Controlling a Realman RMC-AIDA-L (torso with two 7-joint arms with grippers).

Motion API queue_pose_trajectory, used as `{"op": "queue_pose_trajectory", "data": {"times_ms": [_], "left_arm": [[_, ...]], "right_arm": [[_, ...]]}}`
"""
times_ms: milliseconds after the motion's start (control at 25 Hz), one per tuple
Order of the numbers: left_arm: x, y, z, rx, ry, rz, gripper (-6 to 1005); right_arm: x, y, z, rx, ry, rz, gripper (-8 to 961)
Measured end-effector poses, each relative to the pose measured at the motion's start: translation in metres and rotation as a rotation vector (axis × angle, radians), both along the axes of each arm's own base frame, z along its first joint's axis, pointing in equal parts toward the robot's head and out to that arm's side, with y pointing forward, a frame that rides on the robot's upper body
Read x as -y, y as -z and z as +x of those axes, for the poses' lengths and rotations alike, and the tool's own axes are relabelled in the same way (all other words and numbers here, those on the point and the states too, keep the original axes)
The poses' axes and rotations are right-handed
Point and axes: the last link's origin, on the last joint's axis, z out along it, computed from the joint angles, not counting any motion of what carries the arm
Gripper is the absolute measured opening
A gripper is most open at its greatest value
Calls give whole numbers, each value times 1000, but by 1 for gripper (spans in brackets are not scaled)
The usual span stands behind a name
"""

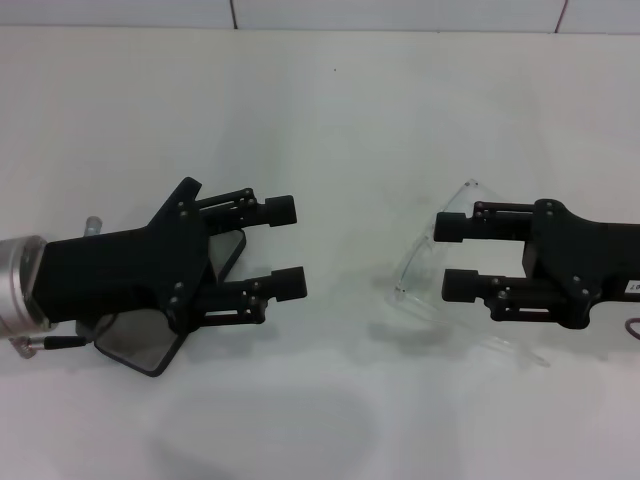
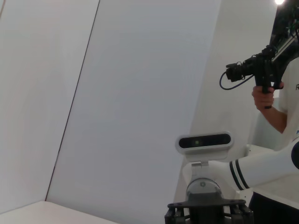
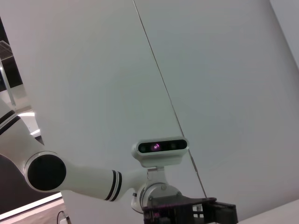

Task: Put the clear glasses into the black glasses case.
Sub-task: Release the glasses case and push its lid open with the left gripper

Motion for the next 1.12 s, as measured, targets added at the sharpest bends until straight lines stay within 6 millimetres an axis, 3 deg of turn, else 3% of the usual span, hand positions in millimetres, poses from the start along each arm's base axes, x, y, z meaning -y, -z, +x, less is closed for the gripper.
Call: {"op": "queue_pose_trajectory", "data": {"times_ms": [720, 920, 1120], "left_arm": [[-4, -2, 0, 14, -31, 11, 745], [-31, -25, 7, -28, -149, 10, 733], [-55, -53, 40, -238, -231, 51, 722]], "right_arm": [[1, -1, 2, -1, 8, 2, 631], [3, -12, 15, 6, 48, 28, 631], [16, -38, 46, -14, 149, 111, 630]]}}
